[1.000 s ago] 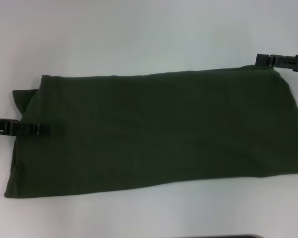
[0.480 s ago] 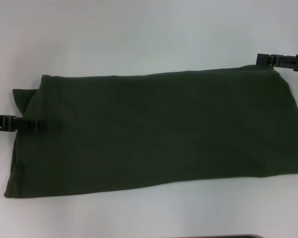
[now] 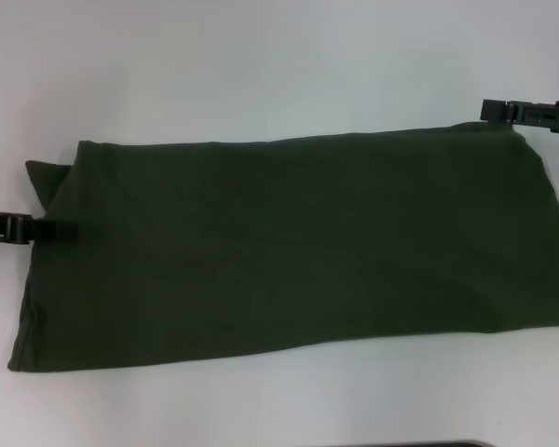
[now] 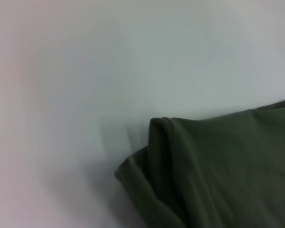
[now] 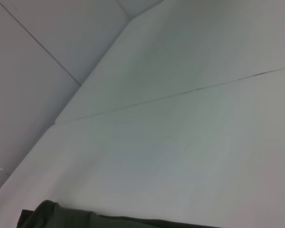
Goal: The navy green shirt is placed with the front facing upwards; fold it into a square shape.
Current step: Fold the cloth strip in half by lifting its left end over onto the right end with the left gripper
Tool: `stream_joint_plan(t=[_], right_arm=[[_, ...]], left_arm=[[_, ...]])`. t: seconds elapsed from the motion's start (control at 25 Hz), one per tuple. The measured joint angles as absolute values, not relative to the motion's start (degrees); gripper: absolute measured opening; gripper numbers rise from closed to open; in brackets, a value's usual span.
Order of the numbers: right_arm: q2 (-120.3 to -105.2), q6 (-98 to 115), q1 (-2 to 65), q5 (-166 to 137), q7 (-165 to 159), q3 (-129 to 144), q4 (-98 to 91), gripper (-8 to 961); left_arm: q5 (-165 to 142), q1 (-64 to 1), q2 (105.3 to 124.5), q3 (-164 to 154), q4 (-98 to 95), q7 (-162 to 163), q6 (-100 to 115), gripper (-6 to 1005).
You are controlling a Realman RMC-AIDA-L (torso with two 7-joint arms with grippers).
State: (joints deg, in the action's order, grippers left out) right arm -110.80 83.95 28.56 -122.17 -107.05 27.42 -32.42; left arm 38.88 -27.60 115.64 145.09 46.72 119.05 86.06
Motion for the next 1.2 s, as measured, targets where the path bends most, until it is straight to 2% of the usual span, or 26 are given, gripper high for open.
stream_joint_plan(t=[0.2,0.56,1.2], right_arm=[[-110.87,84.0,28.6,-122.1,-107.0,27.4,-32.4,944],[-110.91,83.8,28.6,-122.0,-106.9,27.4,-32.4,944],[-111.00,83.7,28.7,-122.1,-106.9,27.5,-32.5,944]], left_arm=[[38.8,-28.1,115.67,144.4,46.6,119.0,85.8,265],[38.4,-28.3,115.62,144.3,46.8,119.3,85.7,44],[40.4,-28.7,115.70,146.8,49.5,123.9,90.6,42]])
